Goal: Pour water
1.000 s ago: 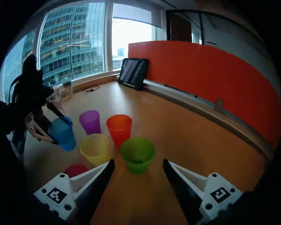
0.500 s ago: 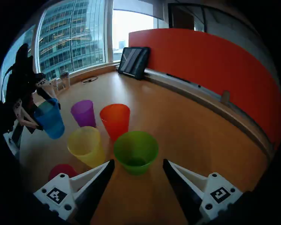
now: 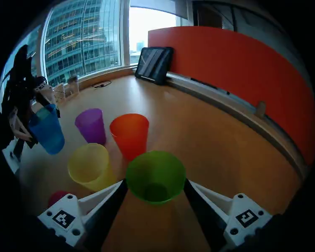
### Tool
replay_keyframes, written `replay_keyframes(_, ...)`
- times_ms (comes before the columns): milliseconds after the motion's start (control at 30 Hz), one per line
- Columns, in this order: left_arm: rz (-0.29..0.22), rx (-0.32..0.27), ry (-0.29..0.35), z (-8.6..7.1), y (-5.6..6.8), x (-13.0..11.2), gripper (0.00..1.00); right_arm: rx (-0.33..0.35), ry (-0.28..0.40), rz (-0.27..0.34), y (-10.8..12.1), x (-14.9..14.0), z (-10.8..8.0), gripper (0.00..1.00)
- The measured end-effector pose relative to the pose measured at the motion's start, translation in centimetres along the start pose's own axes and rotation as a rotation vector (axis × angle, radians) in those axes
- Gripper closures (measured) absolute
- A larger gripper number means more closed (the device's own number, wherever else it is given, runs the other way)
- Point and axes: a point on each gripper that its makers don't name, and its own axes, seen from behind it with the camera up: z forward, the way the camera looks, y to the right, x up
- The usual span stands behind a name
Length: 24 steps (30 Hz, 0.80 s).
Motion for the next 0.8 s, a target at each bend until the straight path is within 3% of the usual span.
replay_keyframes(100,-0.002,-0.002,0.003,-0.1,0.0,0.1,0.14,0.0,0.0,-0.002,0.1,0.1,0.3,0.02)
replay_keyframes(167,-0.003,-0.002,0.006,-0.1,0.0,0.1,0.14,-0.001,-0.001,-0.005,0.1,0.1,0.5,0.09)
replay_keyframes(433,-0.007,0.004,0.011,-0.2,-0.3,0.0,0.14,-0.011,0.021,0.008,0.3,0.6,0.3,0.09)
replay_keyframes(800,-0.019,0.015,0.046,-0.7,-0.3,0.7,0.14,-0.039,0.101,0.017,0.2,2.6,-3.3,0.09)
